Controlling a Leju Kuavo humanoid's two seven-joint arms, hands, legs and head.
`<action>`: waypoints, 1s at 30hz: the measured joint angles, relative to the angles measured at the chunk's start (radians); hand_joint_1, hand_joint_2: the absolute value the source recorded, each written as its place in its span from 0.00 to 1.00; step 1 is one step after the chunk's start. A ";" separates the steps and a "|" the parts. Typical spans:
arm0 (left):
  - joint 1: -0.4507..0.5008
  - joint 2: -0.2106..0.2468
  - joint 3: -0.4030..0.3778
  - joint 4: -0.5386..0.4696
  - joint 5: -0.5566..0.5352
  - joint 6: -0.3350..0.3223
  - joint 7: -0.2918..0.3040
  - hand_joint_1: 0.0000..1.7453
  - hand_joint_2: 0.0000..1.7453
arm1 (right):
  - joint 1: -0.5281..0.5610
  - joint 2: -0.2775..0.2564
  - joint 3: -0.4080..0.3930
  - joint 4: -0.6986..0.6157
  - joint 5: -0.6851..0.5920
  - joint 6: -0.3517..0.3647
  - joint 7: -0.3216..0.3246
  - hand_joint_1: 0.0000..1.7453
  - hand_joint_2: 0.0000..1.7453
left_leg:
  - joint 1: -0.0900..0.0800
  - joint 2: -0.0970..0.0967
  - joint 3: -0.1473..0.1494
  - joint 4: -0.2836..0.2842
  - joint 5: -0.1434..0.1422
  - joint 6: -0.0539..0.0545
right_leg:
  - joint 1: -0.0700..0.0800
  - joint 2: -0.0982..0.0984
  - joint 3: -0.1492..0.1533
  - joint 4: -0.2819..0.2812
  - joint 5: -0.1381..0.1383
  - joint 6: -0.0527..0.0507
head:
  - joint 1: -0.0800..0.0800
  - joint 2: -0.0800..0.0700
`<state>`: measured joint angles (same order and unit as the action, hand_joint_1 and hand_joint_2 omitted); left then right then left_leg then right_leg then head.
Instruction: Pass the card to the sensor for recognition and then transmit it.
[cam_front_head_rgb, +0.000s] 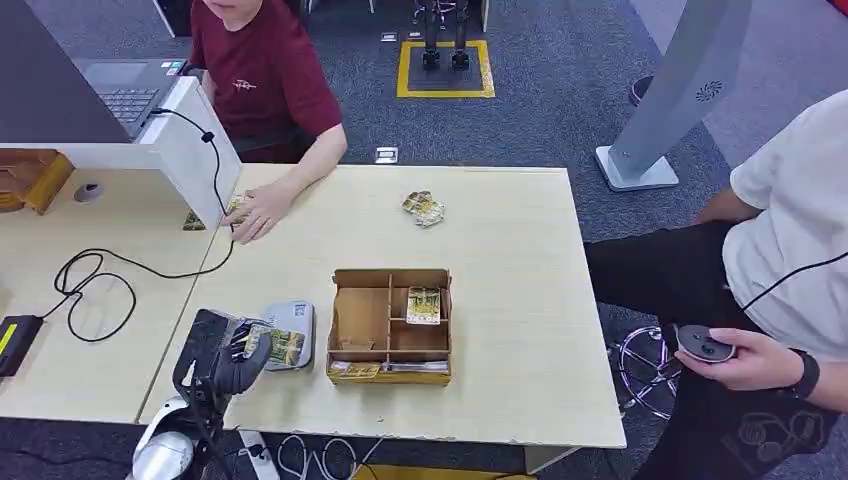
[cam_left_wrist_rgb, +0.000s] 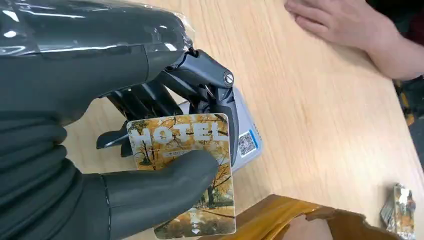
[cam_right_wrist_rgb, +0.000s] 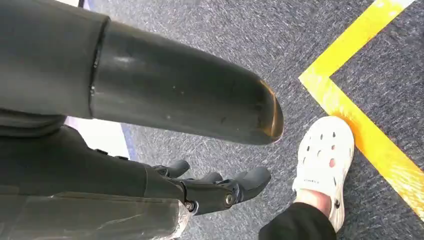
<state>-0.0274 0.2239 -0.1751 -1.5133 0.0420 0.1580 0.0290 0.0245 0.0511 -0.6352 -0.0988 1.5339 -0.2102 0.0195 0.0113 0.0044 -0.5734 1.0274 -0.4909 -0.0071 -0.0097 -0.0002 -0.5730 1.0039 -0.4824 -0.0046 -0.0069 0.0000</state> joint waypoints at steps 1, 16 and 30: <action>-0.001 -0.001 0.000 0.000 0.001 0.011 -0.002 1.00 1.00 | 0.000 0.000 0.000 0.001 0.000 0.000 0.001 0.00 0.00 | 0.000 0.000 0.000 0.000 0.000 0.000 | 0.000 0.000 0.000 0.000 0.000 0.000 | 0.000 0.000; -0.063 -0.026 -0.015 0.031 -0.054 0.125 -0.004 1.00 1.00 | -0.003 0.000 0.000 0.003 0.001 0.000 0.003 0.00 0.00 | 0.000 0.000 0.000 0.000 0.000 0.000 | 0.000 0.000 0.000 0.000 0.000 0.000 | 0.000 0.000; -0.133 -0.050 -0.015 0.172 -0.062 0.179 -0.002 1.00 1.00 | -0.006 0.000 0.013 0.002 0.005 0.011 0.006 0.00 0.00 | 0.000 0.000 0.000 0.000 0.000 0.000 | 0.000 0.000 0.000 0.000 0.000 0.000 | 0.000 0.000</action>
<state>-0.1602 0.1736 -0.1900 -1.3410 -0.0198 0.3372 0.0271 0.0183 0.0511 -0.6222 -0.0965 1.5393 -0.1995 0.0259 0.0113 0.0043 -0.5733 1.0275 -0.4908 -0.0071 -0.0097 -0.0003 -0.5730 1.0039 -0.4823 -0.0045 -0.0072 0.0000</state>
